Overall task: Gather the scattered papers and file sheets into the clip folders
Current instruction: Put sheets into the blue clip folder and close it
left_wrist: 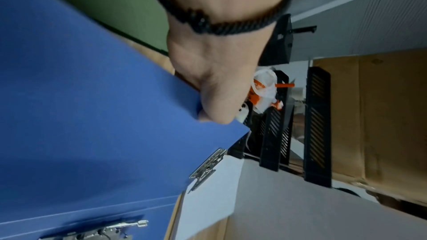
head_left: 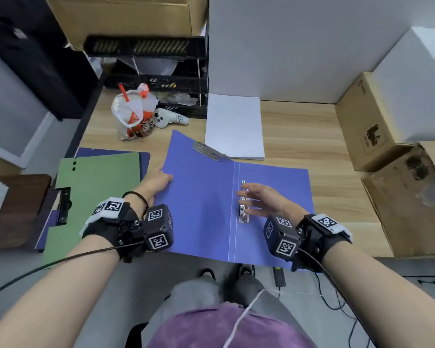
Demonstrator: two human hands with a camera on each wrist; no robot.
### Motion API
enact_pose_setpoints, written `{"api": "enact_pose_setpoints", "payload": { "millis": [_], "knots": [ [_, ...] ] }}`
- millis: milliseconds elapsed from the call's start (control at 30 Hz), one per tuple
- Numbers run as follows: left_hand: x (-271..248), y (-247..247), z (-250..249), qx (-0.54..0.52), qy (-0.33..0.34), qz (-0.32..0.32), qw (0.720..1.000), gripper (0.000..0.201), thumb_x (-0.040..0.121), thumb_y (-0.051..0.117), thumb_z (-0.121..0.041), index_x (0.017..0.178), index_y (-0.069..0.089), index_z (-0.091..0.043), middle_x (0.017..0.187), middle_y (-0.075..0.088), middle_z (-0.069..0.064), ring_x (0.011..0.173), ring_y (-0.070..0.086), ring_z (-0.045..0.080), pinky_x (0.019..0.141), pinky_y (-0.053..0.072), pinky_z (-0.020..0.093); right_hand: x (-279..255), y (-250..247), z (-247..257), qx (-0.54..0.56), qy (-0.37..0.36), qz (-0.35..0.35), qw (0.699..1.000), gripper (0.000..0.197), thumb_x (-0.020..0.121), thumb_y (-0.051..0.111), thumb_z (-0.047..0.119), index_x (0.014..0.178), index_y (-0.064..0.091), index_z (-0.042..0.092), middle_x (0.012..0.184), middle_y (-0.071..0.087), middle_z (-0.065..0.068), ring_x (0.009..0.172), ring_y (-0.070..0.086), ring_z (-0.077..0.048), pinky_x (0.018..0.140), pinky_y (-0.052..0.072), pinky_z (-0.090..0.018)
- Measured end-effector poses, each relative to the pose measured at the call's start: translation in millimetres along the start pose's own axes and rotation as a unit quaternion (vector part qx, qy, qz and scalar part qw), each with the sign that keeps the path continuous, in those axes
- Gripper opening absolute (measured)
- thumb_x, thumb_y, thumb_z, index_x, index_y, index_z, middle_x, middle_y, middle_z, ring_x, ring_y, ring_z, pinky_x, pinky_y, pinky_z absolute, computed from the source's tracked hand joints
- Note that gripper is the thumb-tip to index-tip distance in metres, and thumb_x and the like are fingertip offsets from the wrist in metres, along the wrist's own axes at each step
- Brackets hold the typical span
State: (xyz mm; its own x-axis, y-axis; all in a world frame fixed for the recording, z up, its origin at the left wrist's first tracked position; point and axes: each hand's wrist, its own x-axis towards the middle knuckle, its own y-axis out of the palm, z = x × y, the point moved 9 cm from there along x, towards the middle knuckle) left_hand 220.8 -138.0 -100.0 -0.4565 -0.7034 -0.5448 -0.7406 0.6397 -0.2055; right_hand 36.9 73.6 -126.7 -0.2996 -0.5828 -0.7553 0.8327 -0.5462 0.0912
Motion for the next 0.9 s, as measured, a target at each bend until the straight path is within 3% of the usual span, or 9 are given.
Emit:
{"api": "enact_pose_setpoints", "payload": {
  "millis": [67, 167, 267, 367, 433, 533, 633, 767, 900],
  "knots": [
    [10, -25, 12, 0.004, 0.020, -0.102, 0.995, 0.046, 0.087, 0.043, 0.010, 0.128, 0.052, -0.009, 0.112, 0.063, 0.006, 0.085, 0.063, 0.022, 0.064, 0.052, 0.023, 2, -25, -15, -0.006, 0.012, -0.057, 0.998, 0.034, 0.100, 0.044, 0.016, 0.132, 0.054, 0.016, 0.113, 0.063, -0.002, 0.080, 0.056, -0.012, 0.062, 0.040, -0.022],
    [14, -42, 18, 0.105, 0.044, -0.239, 0.964, 0.060, 0.082, 0.050, 0.006, 0.140, 0.042, -0.008, 0.138, 0.051, 0.012, 0.123, 0.051, 0.030, 0.099, 0.043, 0.040, 6, -68, -33, -0.023, 0.022, -0.134, 0.990, 0.034, 0.098, 0.044, 0.010, 0.129, 0.056, 0.014, 0.115, 0.063, -0.007, 0.077, 0.050, -0.013, 0.053, 0.036, -0.021],
    [33, -4, 14, 0.144, 0.096, -0.182, 0.968, 0.063, 0.080, 0.052, 0.009, 0.140, 0.045, -0.008, 0.149, 0.039, 0.013, 0.138, 0.036, 0.028, 0.110, 0.035, 0.045, 5, -100, -35, 0.012, 0.015, -0.176, 0.984, 0.020, 0.100, 0.041, 0.002, 0.110, 0.055, 0.012, 0.080, 0.051, -0.002, 0.061, 0.049, -0.009, 0.034, 0.037, -0.012],
    [52, 54, 20, 0.182, 0.082, -0.061, 0.978, 0.057, 0.085, 0.054, 0.006, 0.139, 0.047, -0.011, 0.153, 0.033, 0.012, 0.145, 0.026, 0.024, 0.116, 0.025, 0.043, 12, -124, -30, -0.009, 0.004, -0.189, 0.982, 0.025, 0.101, 0.040, 0.004, 0.119, 0.058, 0.007, 0.079, 0.045, 0.003, 0.058, 0.046, -0.003, 0.029, 0.030, -0.008],
    [60, 82, 25, 0.195, 0.057, -0.009, 0.979, 0.054, 0.088, 0.055, 0.003, 0.140, 0.046, -0.010, 0.155, 0.030, 0.012, 0.146, 0.021, 0.022, 0.117, 0.022, 0.040, 20, -136, -29, -0.009, 0.007, -0.191, 0.981, 0.036, 0.102, 0.040, 0.006, 0.136, 0.049, 0.005, 0.081, 0.044, 0.006, 0.062, 0.041, -0.003, 0.029, 0.028, -0.007],
    [69, 101, 36, 0.230, 0.013, 0.021, 0.973, 0.052, 0.090, 0.054, -0.001, 0.141, 0.046, -0.009, 0.157, 0.025, 0.013, 0.148, 0.018, 0.022, 0.117, 0.020, 0.038, 29, -147, -30, -0.017, 0.020, -0.177, 0.984, 0.038, 0.103, 0.037, 0.008, 0.140, 0.046, 0.009, 0.086, 0.047, 0.006, 0.060, 0.043, -0.002, 0.032, 0.030, -0.007],
    [73, 102, 50, 0.251, -0.046, 0.022, 0.966, 0.049, 0.093, 0.053, -0.006, 0.141, 0.046, -0.013, 0.160, 0.016, 0.008, 0.148, 0.014, 0.022, 0.116, 0.019, 0.038, 42, -150, -29, -0.048, 0.044, -0.152, 0.986, 0.041, 0.101, 0.038, 0.011, 0.139, 0.048, 0.017, 0.108, 0.055, 0.006, 0.086, 0.051, -0.012, 0.051, 0.039, -0.019],
    [82, 92, 42, 0.236, -0.051, -0.043, 0.970, 0.040, 0.090, 0.053, -0.007, 0.130, 0.057, -0.010, 0.147, 0.043, 0.009, 0.137, 0.039, 0.025, 0.110, 0.032, 0.036, 58, -156, -12, -0.060, 0.066, -0.149, 0.985, 0.025, 0.094, 0.042, 0.017, 0.111, 0.058, 0.028, 0.092, 0.049, 0.007, 0.075, 0.042, -0.011, 0.059, 0.031, -0.025],
    [90, 80, 1, 0.148, -0.018, -0.169, 0.974, 0.030, 0.089, 0.048, -0.007, 0.113, 0.064, -0.015, 0.107, 0.065, 0.005, 0.096, 0.060, 0.023, 0.076, 0.041, 0.025, 75, -166, 14, -0.036, 0.066, -0.159, 0.984, 0.006, 0.094, 0.047, 0.020, 0.095, 0.052, 0.024, 0.080, 0.047, 0.002, 0.066, 0.041, -0.014, 0.058, 0.030, -0.026]
  ]
}}
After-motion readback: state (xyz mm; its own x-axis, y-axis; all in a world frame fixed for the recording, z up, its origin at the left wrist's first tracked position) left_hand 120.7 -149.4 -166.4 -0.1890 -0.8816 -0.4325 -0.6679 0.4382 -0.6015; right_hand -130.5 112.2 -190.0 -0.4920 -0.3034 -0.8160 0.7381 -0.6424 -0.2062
